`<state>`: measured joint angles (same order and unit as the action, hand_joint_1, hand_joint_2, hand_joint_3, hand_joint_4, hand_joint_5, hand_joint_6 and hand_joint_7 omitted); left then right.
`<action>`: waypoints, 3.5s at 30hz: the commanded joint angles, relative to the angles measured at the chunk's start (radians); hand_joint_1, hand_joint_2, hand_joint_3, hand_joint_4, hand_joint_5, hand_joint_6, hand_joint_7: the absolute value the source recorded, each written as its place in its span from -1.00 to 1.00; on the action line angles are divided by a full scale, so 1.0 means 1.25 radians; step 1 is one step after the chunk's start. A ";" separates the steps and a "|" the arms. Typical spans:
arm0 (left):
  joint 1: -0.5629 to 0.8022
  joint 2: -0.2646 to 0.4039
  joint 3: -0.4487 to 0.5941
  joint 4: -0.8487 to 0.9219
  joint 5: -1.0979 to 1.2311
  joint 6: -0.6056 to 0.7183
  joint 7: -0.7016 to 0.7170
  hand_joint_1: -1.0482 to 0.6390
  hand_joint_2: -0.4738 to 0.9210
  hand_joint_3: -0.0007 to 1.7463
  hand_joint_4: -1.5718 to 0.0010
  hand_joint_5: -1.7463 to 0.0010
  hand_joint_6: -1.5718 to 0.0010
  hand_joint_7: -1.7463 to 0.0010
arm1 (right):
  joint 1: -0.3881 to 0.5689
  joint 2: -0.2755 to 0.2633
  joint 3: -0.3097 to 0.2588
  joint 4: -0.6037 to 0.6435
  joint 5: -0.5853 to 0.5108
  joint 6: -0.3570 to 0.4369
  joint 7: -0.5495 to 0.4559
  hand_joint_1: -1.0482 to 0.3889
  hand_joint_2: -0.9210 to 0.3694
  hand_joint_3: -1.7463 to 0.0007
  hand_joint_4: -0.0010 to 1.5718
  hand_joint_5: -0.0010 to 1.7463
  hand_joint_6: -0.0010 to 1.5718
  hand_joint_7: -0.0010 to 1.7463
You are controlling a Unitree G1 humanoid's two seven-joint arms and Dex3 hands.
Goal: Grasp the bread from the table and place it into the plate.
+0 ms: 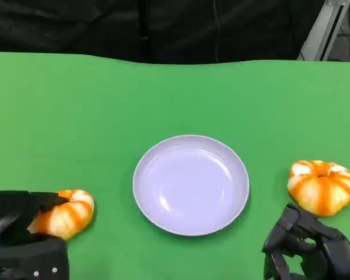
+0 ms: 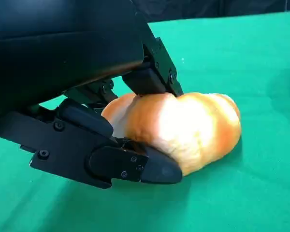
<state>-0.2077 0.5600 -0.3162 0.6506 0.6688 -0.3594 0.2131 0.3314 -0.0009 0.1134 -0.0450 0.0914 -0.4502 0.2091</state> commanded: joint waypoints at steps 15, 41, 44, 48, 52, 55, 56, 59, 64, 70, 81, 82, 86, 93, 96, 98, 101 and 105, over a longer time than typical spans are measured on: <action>0.008 -0.017 0.015 0.017 -0.009 -0.016 0.084 0.15 1.00 -0.83 0.21 -1.00 0.42 -1.00 | 0.002 -0.002 -0.003 0.000 0.002 -0.003 -0.006 0.24 -0.53 -0.26 0.02 1.00 -0.05 0.76; -0.033 -0.053 0.036 -0.328 0.020 0.070 -0.012 0.17 1.00 -0.72 0.20 -1.00 0.35 -1.00 | -0.003 -0.001 -0.005 0.009 0.004 -0.002 -0.005 0.24 -0.53 -0.26 0.01 1.00 -0.05 0.76; -0.065 -0.075 0.018 -0.320 0.028 0.063 -0.022 0.17 0.98 -0.72 0.19 -1.00 0.32 -1.00 | -0.001 0.000 -0.004 0.008 0.002 -0.003 -0.007 0.24 -0.53 -0.25 0.01 1.00 -0.05 0.76; -0.107 -0.109 -0.004 -0.290 0.033 0.059 -0.028 0.13 0.99 -0.69 0.14 -1.00 0.27 -1.00 | 0.001 0.001 -0.004 0.004 -0.002 -0.002 -0.011 0.23 -0.52 -0.24 0.02 1.00 -0.05 0.76; -0.178 -0.173 -0.051 -0.218 0.050 0.072 -0.037 0.11 0.99 -0.68 0.16 -1.00 0.29 -1.00 | 0.003 0.005 0.003 0.001 -0.011 -0.006 -0.019 0.24 -0.53 -0.26 0.02 1.00 -0.05 0.77; -0.215 -0.209 -0.073 -0.165 0.048 0.074 -0.040 0.12 0.99 -0.69 0.16 -1.00 0.29 -1.00 | 0.002 0.008 0.007 0.001 -0.013 -0.009 -0.021 0.24 -0.52 -0.27 0.02 1.00 -0.05 0.77; -0.222 -0.216 -0.077 -0.154 0.046 0.074 -0.042 0.12 0.99 -0.69 0.15 -1.00 0.29 -1.00 | 0.001 0.008 0.007 0.003 -0.013 -0.012 -0.021 0.24 -0.51 -0.27 0.02 1.00 -0.05 0.77; -0.245 -0.239 -0.094 -0.116 0.047 0.072 -0.051 0.13 0.99 -0.70 0.15 -1.00 0.29 -1.00 | 0.002 0.011 0.008 0.003 -0.021 -0.015 -0.025 0.23 -0.50 -0.28 0.02 1.00 -0.05 0.77; -0.270 -0.270 -0.128 -0.060 0.063 0.067 -0.032 0.13 0.98 -0.72 0.16 -1.00 0.32 -1.00 | 0.003 0.012 0.008 0.001 -0.019 -0.014 -0.025 0.23 -0.49 -0.28 0.02 1.00 -0.05 0.77; -0.285 -0.307 -0.154 0.019 0.066 0.070 -0.032 0.13 1.00 -0.72 0.17 -1.00 0.38 -1.00 | 0.008 0.015 0.012 -0.006 -0.029 -0.013 -0.032 0.24 -0.50 -0.29 0.03 1.00 -0.05 0.77; -0.291 -0.329 -0.172 0.113 0.043 0.022 -0.056 -0.07 1.00 -0.71 0.21 -0.30 0.07 0.05 | 0.007 0.022 0.019 -0.001 -0.025 -0.022 -0.032 0.22 -0.49 -0.27 0.03 1.00 -0.05 0.78; -0.291 -0.320 -0.175 0.110 0.041 0.015 -0.078 -0.25 1.00 -0.65 0.29 0.20 0.09 0.48 | 0.007 0.023 0.019 -0.002 -0.025 -0.022 -0.032 0.22 -0.49 -0.27 0.03 1.00 -0.05 0.78; -0.286 -0.304 -0.173 0.093 0.028 0.007 -0.133 -0.79 1.00 -0.40 0.78 0.96 0.47 0.98 | 0.006 0.023 0.020 -0.001 -0.021 -0.021 -0.030 0.20 -0.50 -0.26 0.03 1.00 -0.05 0.78; -0.269 -0.256 -0.179 0.008 0.026 0.003 -0.193 -1.00 1.00 -0.13 1.00 1.00 0.87 1.00 | -0.001 0.017 0.011 0.007 -0.020 -0.014 -0.028 0.23 -0.52 -0.25 0.02 1.00 -0.05 0.77; -0.266 -0.251 -0.179 -0.004 0.022 0.006 -0.198 -1.00 1.00 -0.10 1.00 1.00 0.90 1.00 | -0.002 0.017 0.010 0.008 -0.018 -0.014 -0.025 0.23 -0.52 -0.25 0.02 1.00 -0.05 0.77; -0.265 -0.250 -0.179 -0.007 0.021 0.008 -0.199 -1.00 1.00 -0.10 1.00 1.00 0.91 1.00 | -0.002 0.018 0.009 0.009 -0.018 -0.014 -0.024 0.23 -0.52 -0.25 0.02 1.00 -0.05 0.76; -0.264 -0.249 -0.179 -0.009 0.021 0.009 -0.200 -1.00 1.00 -0.10 1.00 1.00 0.91 1.00 | -0.002 0.018 0.009 0.009 -0.018 -0.014 -0.023 0.24 -0.51 -0.25 0.02 1.00 -0.05 0.76; -0.235 -0.237 -0.140 -0.062 -0.035 -0.005 -0.219 -1.00 1.00 -0.09 1.00 1.00 0.91 1.00 | -0.004 0.020 0.009 0.012 -0.020 -0.019 -0.023 0.24 -0.51 -0.25 0.02 1.00 -0.05 0.76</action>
<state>-0.5401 0.2295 -0.5437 0.6490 0.7003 -0.3504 -0.0283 0.3268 0.0317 0.1307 -0.0349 0.0571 -0.4666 0.1802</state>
